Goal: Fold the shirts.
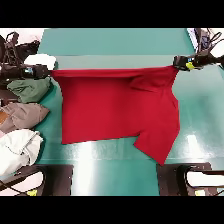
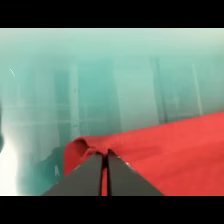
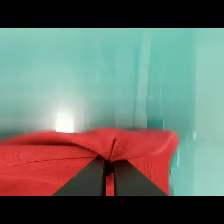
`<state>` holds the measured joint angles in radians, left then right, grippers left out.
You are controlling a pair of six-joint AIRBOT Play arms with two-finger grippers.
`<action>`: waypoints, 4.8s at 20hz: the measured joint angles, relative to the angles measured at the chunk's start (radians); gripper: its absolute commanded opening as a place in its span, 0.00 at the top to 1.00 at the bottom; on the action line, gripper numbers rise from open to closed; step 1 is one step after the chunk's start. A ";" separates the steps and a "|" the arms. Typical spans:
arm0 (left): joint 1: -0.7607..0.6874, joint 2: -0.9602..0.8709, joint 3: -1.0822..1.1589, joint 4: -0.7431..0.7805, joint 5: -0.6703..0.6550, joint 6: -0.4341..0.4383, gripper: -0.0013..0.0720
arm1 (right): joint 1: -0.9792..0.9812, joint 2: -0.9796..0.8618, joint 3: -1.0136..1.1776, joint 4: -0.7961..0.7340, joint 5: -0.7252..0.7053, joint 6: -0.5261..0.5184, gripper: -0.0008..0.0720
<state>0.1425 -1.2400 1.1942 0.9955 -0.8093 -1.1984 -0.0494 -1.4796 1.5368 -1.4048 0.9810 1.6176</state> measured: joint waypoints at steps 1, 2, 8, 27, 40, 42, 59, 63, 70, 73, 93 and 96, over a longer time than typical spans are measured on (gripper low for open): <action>0.000 -0.008 0.000 -0.001 0.016 0.000 0.94 | -0.004 -0.004 -0.001 -0.001 -0.026 0.002 0.97; 0.000 -0.018 0.000 -0.002 0.027 0.001 0.94 | -0.011 -0.007 -0.002 -0.003 -0.046 0.004 0.97; 0.000 -0.054 -0.011 0.058 -0.068 0.019 0.94 | -0.029 -0.020 -0.048 -0.013 -0.016 -0.023 0.97; 0.003 0.057 -0.252 0.170 -0.394 -0.117 0.33 | -0.072 0.102 -0.226 -0.005 0.294 -0.047 0.36; 0.003 0.286 -0.727 0.109 -0.414 -0.162 0.33 | -0.087 0.262 -0.224 -0.002 0.348 -0.049 0.36; 0.003 0.286 -0.737 0.095 -0.406 -0.162 0.33 | -0.087 0.263 -0.224 -0.001 0.353 -0.049 0.36; 0.002 0.286 -0.581 0.023 -0.362 -0.108 0.94 | -0.089 0.419 -0.599 -0.006 0.537 -0.015 0.37; 0.002 0.285 -0.565 0.018 -0.374 -0.105 0.94 | -0.089 0.518 -0.822 -0.002 0.554 0.021 0.37; 0.002 0.286 -0.560 0.014 -0.380 -0.103 0.94 | -0.082 0.578 -1.015 0.063 0.488 0.047 0.37; 0.002 0.286 -0.560 0.013 -0.383 -0.103 0.94 | -0.053 0.550 -1.037 0.086 0.432 0.055 0.41; 0.002 0.464 -0.439 0.013 -0.296 -0.093 0.94 | 0.040 0.569 -0.579 0.092 0.283 0.063 0.97; 0.002 0.460 -0.432 0.013 -0.148 -0.093 0.94 | 0.040 0.455 -0.478 0.088 0.211 0.048 0.97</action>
<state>0.1444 -0.7799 0.7624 1.0080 -0.9569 -1.2915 -0.0090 -1.0241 1.0592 -1.3170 1.1923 1.6661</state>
